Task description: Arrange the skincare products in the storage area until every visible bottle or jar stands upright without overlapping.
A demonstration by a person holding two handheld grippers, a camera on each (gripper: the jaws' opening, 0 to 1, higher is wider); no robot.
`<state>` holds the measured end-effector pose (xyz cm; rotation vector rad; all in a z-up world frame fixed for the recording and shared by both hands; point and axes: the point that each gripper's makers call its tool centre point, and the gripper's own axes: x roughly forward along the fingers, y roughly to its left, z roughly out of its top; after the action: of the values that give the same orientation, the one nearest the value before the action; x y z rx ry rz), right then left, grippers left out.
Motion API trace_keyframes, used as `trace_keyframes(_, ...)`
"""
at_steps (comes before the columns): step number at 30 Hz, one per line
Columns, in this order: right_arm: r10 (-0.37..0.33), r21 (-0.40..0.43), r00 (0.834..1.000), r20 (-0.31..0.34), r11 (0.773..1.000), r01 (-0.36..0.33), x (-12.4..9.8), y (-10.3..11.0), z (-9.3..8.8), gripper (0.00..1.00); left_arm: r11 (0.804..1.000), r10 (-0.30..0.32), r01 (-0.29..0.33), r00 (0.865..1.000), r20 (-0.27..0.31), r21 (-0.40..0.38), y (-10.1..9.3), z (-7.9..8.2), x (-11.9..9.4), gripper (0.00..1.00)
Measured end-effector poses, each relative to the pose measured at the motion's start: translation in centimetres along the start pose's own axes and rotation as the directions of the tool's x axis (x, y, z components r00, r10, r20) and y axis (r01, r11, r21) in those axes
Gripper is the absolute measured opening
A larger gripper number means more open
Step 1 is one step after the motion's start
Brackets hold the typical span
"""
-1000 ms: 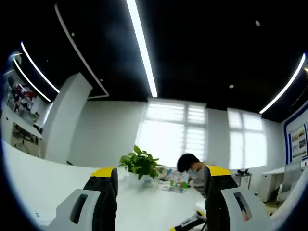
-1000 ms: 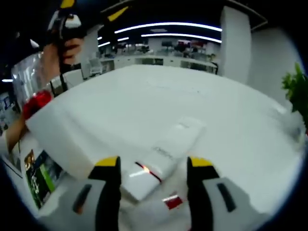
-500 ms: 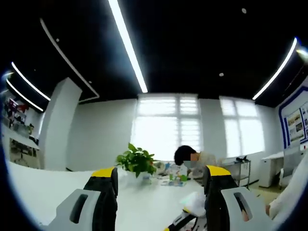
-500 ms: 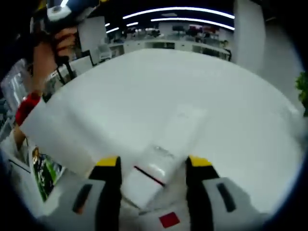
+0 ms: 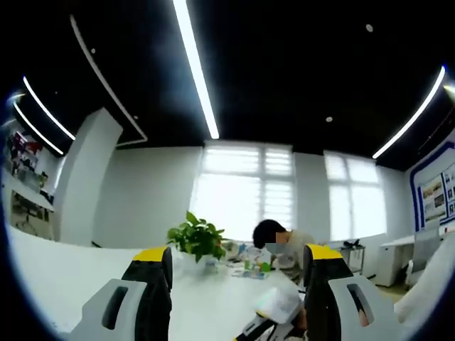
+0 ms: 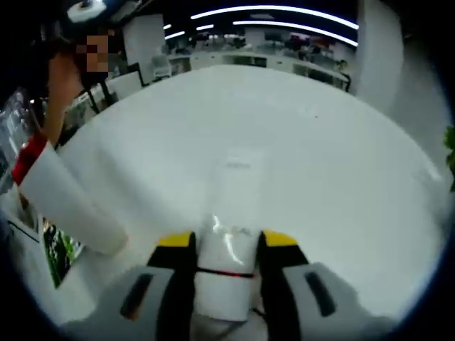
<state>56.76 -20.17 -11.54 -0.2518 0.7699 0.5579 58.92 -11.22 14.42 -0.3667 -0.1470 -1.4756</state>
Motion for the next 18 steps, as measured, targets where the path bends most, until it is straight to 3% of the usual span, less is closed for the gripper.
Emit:
trace_keyframes(7, -0.043, -0.086, 0.999, 0.009, 0.995, 0.044, 0.2, 0.7, 0.5, 0.33, 1.0, 0.009, -0.009, 1.0, -0.006, -0.018, 0.3, -0.4, -0.2, 0.77)
trace_keyframes(13, -0.101, -0.178, 0.995, 0.027, 0.979, 0.104, 0.0, -0.3, 1.1, 0.32, 0.999, 0.029, -0.029, 1.0, 0.004, -0.039, 1.3, -0.2, -0.5, 0.77)
trace_keyframes(16, -0.146, -0.225, 0.988, 0.043, 0.962, 0.152, 0.2, -0.9, 1.7, 0.32, 0.998, 0.043, -0.043, 0.999, 0.007, -0.046, 1.6, -0.3, -0.6, 0.77)
trace_keyframes(18, -0.189, -0.295, 0.981, 0.046, 0.936, 0.194, -0.1, -0.9, 1.7, 0.32, 0.998, 0.048, -0.048, 0.999, 0.005, -0.047, 0.9, -0.7, -0.7, 0.77)
